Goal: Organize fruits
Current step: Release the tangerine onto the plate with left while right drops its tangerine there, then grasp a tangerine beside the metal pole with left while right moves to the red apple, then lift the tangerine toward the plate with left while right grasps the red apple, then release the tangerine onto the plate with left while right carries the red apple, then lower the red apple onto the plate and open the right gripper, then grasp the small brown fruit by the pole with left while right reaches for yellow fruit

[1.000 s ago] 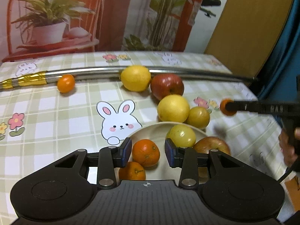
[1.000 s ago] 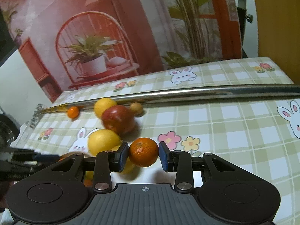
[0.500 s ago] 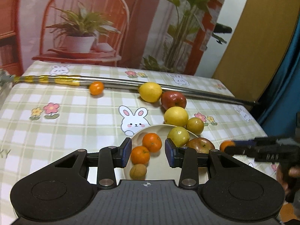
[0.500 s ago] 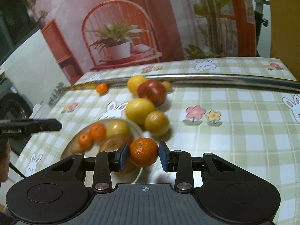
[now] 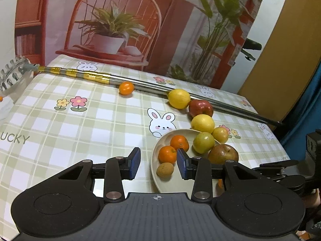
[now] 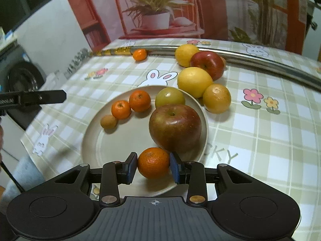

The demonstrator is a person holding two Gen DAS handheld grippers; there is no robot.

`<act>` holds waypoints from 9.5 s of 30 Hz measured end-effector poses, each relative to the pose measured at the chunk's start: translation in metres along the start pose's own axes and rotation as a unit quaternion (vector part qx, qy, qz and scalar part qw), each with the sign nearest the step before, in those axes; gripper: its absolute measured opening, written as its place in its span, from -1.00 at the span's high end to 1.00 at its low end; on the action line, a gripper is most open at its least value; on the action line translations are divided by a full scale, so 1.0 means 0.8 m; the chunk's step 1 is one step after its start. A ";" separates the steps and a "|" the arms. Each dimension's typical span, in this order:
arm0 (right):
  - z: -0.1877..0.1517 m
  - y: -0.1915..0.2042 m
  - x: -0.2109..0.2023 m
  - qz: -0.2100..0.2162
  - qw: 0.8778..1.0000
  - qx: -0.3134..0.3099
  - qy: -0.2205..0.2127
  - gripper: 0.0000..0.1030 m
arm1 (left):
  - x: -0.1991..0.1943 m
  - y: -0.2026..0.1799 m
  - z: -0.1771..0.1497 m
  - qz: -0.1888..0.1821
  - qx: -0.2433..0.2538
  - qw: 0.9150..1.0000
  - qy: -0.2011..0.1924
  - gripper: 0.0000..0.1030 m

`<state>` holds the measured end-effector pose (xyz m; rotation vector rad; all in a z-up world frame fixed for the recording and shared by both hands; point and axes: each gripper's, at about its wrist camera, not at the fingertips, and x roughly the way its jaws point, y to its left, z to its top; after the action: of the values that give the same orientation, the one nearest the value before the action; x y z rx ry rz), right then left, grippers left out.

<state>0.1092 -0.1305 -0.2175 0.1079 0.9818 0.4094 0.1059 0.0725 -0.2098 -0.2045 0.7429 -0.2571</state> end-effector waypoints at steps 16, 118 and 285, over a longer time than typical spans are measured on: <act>0.009 0.009 0.021 -0.083 0.994 -0.065 0.027 0.37 | 0.009 0.000 -0.003 0.000 0.002 1.000 0.009 0.19; 0.174 -0.138 0.136 -0.004 0.995 0.085 -0.046 -0.25 | 0.082 0.017 0.056 -0.021 0.029 0.999 -0.012 0.20; 0.050 -0.192 -0.029 -0.080 0.982 0.102 -0.137 0.17 | 0.327 -0.176 0.137 -0.033 0.205 0.973 0.096 0.23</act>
<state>0.1754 -0.2768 -0.2190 0.2623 0.7522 0.1409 0.3443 -0.1303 -0.2597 0.1915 0.8582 -0.4920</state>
